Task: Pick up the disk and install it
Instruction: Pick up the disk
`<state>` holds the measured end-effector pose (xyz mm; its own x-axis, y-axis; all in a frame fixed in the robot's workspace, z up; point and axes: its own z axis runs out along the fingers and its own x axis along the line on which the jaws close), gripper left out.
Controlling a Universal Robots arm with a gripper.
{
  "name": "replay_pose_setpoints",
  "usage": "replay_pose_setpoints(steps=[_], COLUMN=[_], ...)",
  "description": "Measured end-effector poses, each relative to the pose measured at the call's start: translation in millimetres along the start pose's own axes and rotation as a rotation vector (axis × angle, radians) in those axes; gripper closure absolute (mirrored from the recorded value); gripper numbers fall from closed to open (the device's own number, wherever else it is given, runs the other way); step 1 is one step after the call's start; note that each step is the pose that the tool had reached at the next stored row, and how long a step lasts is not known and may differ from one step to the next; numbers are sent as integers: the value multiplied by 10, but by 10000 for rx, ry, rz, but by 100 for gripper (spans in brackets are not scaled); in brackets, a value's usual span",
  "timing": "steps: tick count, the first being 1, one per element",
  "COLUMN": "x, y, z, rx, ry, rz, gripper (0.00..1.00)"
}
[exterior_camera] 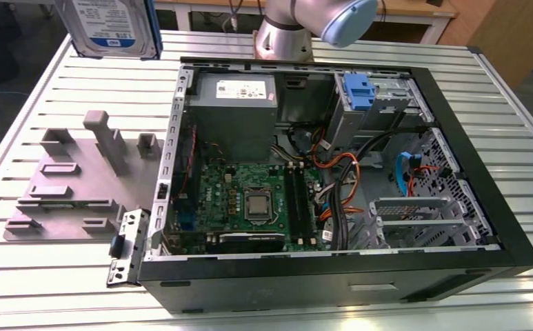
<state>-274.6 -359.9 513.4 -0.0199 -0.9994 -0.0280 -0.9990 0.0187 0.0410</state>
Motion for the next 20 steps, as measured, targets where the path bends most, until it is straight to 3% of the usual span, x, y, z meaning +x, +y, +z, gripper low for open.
replay_pose_setpoints(steps=[15, 20], x=[-9, -10], y=[-323, -385], z=[-12, -14], rx=[-1, -1], ry=[1, 1], rz=[1, 1], gripper=[65, 65])
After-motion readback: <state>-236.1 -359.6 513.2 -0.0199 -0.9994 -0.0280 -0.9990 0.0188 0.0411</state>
